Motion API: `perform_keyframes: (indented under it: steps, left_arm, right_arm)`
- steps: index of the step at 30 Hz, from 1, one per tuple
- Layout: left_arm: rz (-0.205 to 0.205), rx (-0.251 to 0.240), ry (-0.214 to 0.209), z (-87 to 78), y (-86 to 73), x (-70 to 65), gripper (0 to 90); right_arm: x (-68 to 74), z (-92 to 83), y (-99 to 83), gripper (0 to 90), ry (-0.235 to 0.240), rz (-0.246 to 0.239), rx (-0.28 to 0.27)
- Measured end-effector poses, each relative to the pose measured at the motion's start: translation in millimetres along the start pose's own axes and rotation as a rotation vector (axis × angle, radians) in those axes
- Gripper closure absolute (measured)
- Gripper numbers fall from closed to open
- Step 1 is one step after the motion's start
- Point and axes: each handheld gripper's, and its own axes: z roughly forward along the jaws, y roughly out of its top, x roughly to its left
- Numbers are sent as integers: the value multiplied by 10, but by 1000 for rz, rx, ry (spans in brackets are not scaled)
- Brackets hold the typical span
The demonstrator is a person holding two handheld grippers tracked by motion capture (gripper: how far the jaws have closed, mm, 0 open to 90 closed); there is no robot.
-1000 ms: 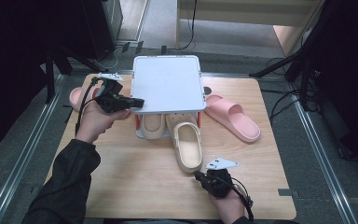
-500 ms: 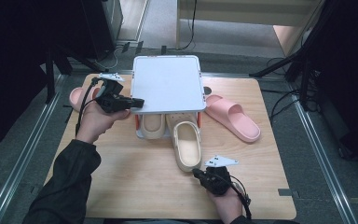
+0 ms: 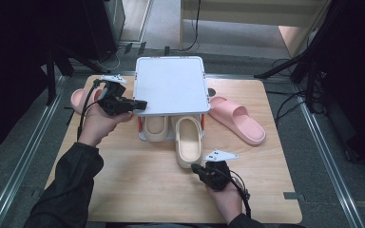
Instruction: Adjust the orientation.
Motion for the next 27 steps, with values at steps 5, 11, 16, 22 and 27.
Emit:
perform_keyframes:
  steps: [5,11,16,22,27]
  left_arm:
    - [-4,1,-6,-2,-1,9,897]
    - [-11,-6,-6,-1,-7,10,896]
    - [-13,-2,-5,0,-2,7,895]
    - [-30,1,-10,2,8,9,894]
    - [-22,5,-1,2,14,-5,888]
  right_arm:
    - [-38,140,145,900,-1,-10,-1]
    - [-120,231,271,900,-16,-18,-10]
    - [-204,313,367,900,-21,-8,-16]
    - [-307,416,505,882,-26,5,-21]
    - [-387,491,569,883,-17,23,-29]
